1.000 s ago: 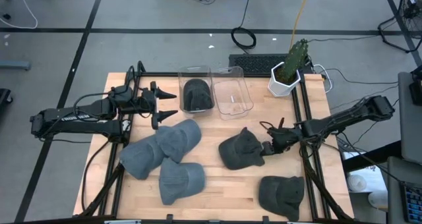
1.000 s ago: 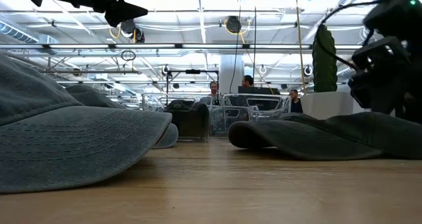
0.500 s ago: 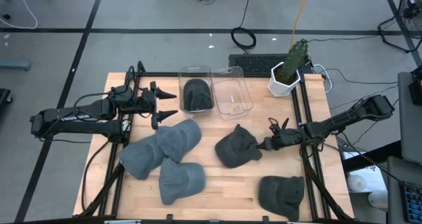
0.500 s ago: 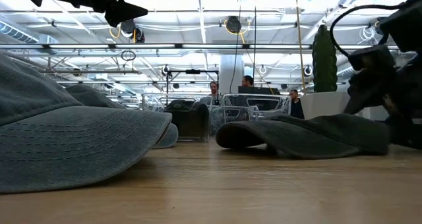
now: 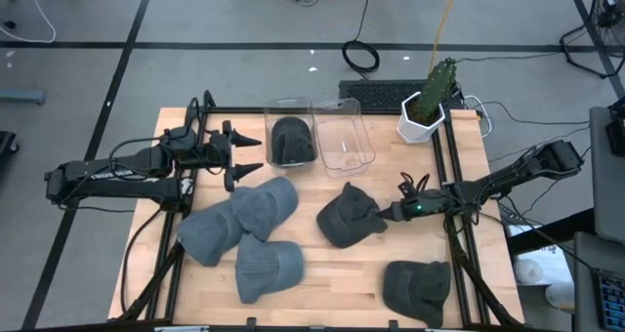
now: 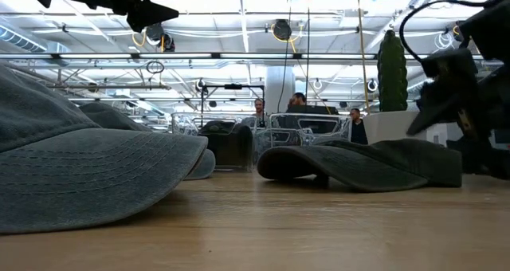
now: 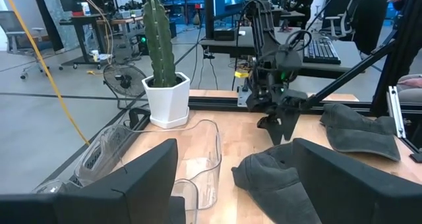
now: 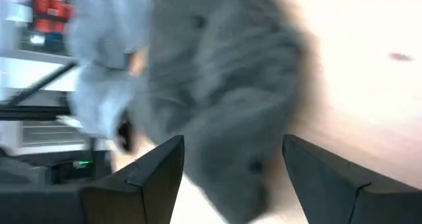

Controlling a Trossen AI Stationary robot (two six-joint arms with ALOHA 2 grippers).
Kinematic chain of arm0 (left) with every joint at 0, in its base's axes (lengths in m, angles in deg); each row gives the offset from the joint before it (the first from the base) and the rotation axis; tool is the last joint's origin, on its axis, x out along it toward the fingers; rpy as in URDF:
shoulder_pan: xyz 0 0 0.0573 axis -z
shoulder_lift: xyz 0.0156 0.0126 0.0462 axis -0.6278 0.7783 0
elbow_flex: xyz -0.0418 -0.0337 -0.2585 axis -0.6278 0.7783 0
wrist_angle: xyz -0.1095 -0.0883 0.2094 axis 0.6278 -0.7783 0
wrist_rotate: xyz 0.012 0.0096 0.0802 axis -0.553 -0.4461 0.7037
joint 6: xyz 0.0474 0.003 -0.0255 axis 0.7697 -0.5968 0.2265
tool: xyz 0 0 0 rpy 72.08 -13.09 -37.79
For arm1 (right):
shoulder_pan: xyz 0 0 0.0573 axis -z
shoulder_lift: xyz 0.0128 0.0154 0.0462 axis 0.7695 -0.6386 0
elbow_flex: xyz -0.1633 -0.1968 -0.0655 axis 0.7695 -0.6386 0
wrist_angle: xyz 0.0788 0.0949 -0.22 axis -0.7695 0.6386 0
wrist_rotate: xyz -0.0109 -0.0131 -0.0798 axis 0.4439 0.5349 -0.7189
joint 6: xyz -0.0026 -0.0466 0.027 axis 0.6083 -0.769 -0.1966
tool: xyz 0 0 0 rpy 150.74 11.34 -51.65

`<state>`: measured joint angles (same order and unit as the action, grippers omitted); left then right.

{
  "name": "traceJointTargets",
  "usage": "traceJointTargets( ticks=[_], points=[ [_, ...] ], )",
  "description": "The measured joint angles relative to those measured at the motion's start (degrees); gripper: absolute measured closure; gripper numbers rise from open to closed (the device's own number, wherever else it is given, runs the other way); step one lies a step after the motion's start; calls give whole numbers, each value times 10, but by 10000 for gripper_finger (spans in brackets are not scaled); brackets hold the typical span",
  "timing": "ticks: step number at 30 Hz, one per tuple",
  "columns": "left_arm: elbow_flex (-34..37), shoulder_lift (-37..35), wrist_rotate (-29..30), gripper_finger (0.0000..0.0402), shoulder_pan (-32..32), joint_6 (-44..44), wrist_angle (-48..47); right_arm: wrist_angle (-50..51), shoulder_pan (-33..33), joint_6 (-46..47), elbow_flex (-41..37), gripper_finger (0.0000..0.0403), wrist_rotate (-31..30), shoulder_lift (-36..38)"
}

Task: Pick & Place hat
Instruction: Put the top black cap into the left transparent bin

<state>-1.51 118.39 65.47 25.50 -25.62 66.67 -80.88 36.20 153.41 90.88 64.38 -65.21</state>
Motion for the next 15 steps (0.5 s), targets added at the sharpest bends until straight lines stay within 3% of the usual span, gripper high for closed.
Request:
traceJointTargets(
  ticks=[8, 15],
  points=[
    [0, 0, 0, 96, 0, 0, 1, 29, 17, -13, 27, 156, -13, -36],
    [0, 0, 0, 96, 0, 0, 1, 34, 20, -101, 109, 156, -5, -154]
  ],
)
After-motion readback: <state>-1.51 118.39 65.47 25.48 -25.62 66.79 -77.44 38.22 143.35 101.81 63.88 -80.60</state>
